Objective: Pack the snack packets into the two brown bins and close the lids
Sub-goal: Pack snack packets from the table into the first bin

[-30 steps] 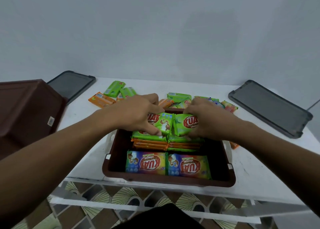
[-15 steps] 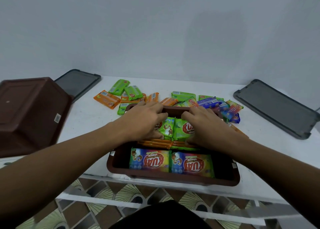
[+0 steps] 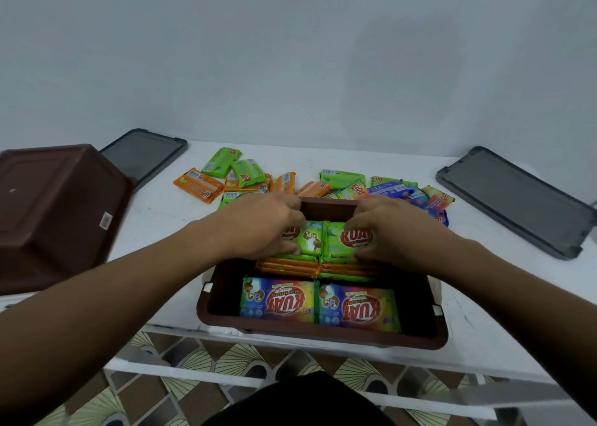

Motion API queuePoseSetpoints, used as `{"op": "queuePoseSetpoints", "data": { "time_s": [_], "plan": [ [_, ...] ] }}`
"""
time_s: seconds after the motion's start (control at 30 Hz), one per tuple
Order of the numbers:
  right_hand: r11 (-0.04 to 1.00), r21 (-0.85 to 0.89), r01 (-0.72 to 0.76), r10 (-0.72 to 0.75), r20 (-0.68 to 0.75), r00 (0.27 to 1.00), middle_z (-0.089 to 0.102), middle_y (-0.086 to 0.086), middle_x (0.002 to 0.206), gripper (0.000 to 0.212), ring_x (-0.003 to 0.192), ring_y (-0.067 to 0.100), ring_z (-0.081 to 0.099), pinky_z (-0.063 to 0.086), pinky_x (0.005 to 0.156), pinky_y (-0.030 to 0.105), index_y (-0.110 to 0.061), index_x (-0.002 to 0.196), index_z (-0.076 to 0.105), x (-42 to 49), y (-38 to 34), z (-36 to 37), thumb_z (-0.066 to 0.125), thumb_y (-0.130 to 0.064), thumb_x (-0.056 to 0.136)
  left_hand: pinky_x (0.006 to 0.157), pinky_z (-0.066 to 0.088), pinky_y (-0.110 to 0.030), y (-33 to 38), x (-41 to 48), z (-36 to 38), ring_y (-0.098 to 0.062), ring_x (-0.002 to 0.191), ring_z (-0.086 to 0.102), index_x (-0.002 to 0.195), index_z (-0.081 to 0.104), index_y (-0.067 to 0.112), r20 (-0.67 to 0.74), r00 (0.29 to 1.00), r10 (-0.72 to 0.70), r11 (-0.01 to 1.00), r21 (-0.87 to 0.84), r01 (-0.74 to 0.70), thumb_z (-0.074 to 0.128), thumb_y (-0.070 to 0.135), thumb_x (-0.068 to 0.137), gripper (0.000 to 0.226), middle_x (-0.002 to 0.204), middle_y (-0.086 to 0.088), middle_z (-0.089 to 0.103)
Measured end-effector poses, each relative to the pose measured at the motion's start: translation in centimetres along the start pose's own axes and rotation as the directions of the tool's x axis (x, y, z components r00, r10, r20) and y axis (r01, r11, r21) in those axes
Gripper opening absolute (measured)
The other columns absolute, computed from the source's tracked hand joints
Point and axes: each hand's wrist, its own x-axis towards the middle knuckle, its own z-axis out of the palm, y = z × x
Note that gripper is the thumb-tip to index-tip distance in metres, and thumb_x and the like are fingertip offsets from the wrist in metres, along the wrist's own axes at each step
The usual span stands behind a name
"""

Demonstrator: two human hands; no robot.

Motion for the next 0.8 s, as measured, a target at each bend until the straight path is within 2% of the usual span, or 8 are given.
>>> {"op": "queuePoseSetpoints", "data": {
  "time_s": [0.13, 0.27, 0.37, 0.47, 0.53, 0.63, 0.7, 0.8],
  "plan": [
    [0.999, 0.032, -0.01, 0.008, 0.041, 0.999, 0.058, -0.012, 0.127, 0.039, 0.109, 0.009, 0.057, 0.048, 0.086, 0.024, -0.031, 0.13, 0.066, 0.4, 0.1, 0.3, 0.067, -0.041, 0.091, 0.082, 0.055, -0.038, 0.1, 0.2, -0.1, -0.013, 0.11, 0.059, 0.135, 0.064, 0.031, 0.086, 0.996, 0.023, 1.0, 0.007, -0.023, 0.06, 0.045, 0.097, 0.041, 0.122, 0.01, 0.058],
    [0.999, 0.043, -0.023, 0.021, 0.044, 0.999, 0.058, -0.011, 0.125, 0.04, 0.108, 0.009, 0.057, 0.05, 0.089, 0.027, -0.029, 0.129, 0.067, 0.9, 0.2, 0.5, 0.068, -0.04, 0.091, 0.082, 0.055, -0.038, -0.1, 0.4, -0.1, -0.011, 0.11, 0.058, 0.132, 0.066, 0.033, 0.1, 0.995, 0.018, 1.0, 0.002, -0.018, 0.061, 0.047, 0.097, 0.038, 0.12, 0.012, 0.058],
    [0.998, 0.053, -0.025, 0.022, 0.06, 0.998, 0.058, -0.011, 0.124, 0.041, 0.106, 0.009, 0.057, 0.048, 0.086, 0.024, -0.028, 0.129, 0.067, 1.0, 0.3, 0.5, 0.069, -0.041, 0.09, 0.083, 0.055, -0.039, -0.3, 0.5, -0.3, -0.012, 0.112, 0.058, 0.133, 0.065, 0.033, 0.138, 0.99, 0.021, 1.0, -0.002, -0.02, 0.063, 0.048, 0.095, 0.041, 0.122, 0.012, 0.057],
    [0.998, 0.062, -0.02, 0.015, 0.081, 0.997, 0.059, -0.01, 0.124, 0.042, 0.105, 0.008, 0.056, 0.047, 0.085, 0.022, -0.029, 0.129, 0.066, 1.1, 0.3, 0.2, 0.07, -0.042, 0.089, 0.085, 0.054, -0.039, -0.7, 0.5, -0.5, -0.011, 0.111, 0.057, 0.135, 0.064, 0.034, 0.189, 0.982, 0.002, 0.999, -0.047, 0.007, 0.065, 0.051, 0.093, 0.045, 0.124, 0.012, 0.056],
    [0.995, 0.097, -0.012, 0.002, 0.108, 0.994, 0.061, -0.011, 0.123, 0.044, 0.105, 0.008, 0.057, 0.05, 0.089, 0.025, -0.029, 0.128, 0.067, 1.0, 0.5, -0.3, 0.072, -0.043, 0.087, 0.086, 0.052, -0.037, -1.1, 0.5, -0.7, -0.012, 0.109, 0.058, 0.134, 0.065, 0.032, 0.195, 0.981, 0.011, 0.995, -0.102, 0.009, 0.066, 0.048, 0.093, 0.044, 0.125, 0.011, 0.058],
    [0.968, 0.249, -0.034, 0.009, 0.1, 0.995, 0.063, -0.017, 0.114, 0.047, 0.101, 0.006, 0.059, 0.052, 0.09, 0.03, -0.034, 0.125, 0.068, 1.1, 1.1, -1.4, 0.078, -0.045, 0.08, 0.082, 0.049, -0.025, -1.8, 0.4, -1.0, -0.006, 0.097, 0.062, 0.129, 0.069, 0.027, 0.086, 0.996, -0.025, 0.952, -0.302, 0.05, 0.07, 0.036, 0.095, 0.036, 0.115, 0.011, 0.064],
    [0.951, 0.307, -0.029, 0.037, -0.019, 0.999, 0.067, -0.014, 0.106, 0.042, 0.093, 0.005, 0.061, 0.053, 0.087, 0.03, -0.036, 0.119, 0.071, 1.7, 1.8, -2.1, 0.081, -0.042, 0.079, 0.08, 0.052, -0.025, -2.2, 0.5, -1.5, -0.004, 0.089, 0.065, 0.12, 0.074, 0.025, -0.046, 0.993, -0.108, 0.885, -0.459, 0.075, 0.073, 0.028, 0.093, 0.026, 0.103, 0.013, 0.068],
    [0.919, 0.394, 0.001, 0.09, -0.213, 0.973, 0.072, -0.009, 0.095, 0.023, 0.082, 0.002, 0.064, 0.053, 0.081, 0.027, -0.03, 0.103, 0.079, 2.9, 2.8, -3.7, 0.081, -0.032, 0.08, 0.079, 0.054, -0.027, -3.1, 1.2, -2.4, -0.007, 0.085, 0.069, 0.1, 0.079, 0.022, -0.214, 0.951, -0.223, 0.821, -0.567, 0.065, 0.077, 0.021, 0.09, 0.01, 0.092, 0.011, 0.074]
  ]
}}
